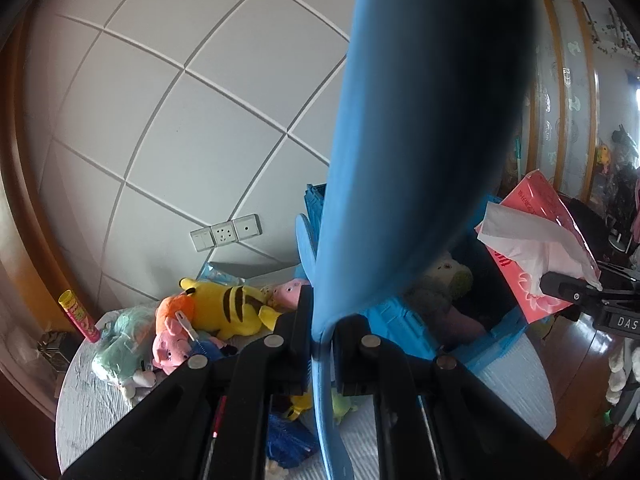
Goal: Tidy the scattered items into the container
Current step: 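Lift and carry the blue toy and tissue pack over the crate with both grippers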
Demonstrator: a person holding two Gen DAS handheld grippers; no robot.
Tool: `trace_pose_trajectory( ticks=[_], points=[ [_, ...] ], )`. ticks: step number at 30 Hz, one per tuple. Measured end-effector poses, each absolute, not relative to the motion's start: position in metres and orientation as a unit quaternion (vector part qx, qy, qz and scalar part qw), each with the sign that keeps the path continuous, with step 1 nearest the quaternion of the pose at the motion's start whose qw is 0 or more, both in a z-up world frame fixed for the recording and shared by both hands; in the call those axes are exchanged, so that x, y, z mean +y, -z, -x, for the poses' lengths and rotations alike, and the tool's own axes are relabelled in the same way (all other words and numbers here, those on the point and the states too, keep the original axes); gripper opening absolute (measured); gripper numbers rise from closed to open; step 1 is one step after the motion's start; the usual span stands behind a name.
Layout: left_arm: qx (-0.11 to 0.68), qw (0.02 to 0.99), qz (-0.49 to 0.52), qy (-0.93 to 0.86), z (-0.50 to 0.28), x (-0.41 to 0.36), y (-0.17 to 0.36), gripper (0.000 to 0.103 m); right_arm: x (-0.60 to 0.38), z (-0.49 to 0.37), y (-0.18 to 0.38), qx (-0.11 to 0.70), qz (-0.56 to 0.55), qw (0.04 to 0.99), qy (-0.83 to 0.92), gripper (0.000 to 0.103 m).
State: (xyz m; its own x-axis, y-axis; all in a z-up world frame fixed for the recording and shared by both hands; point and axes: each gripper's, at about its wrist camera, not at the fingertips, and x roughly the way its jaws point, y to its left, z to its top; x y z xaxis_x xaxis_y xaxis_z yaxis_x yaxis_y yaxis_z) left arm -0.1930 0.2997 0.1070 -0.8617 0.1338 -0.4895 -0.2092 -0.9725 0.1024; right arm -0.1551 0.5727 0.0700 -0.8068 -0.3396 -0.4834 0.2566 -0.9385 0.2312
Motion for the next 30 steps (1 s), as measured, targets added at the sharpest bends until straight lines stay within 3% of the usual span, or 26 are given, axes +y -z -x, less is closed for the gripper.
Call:
trace_pose_trajectory(
  ticks=[13,21,30],
  points=[
    [0.09,0.136,0.232,-0.959,0.247,0.401,-0.135,0.008,0.657,0.182,-0.086,-0.085,-0.271,0.116,0.952,0.056],
    [0.075,0.184,0.246,-0.949,0.296,0.425,-0.119,0.008,0.674,0.21,-0.087,-0.072,-0.279,0.07,0.955,0.056],
    [0.062,0.171,0.265,-0.947,0.33,0.436,-0.095,0.008,0.692,0.259,-0.079,-0.047,-0.296,0.064,0.952,0.056]
  ],
)
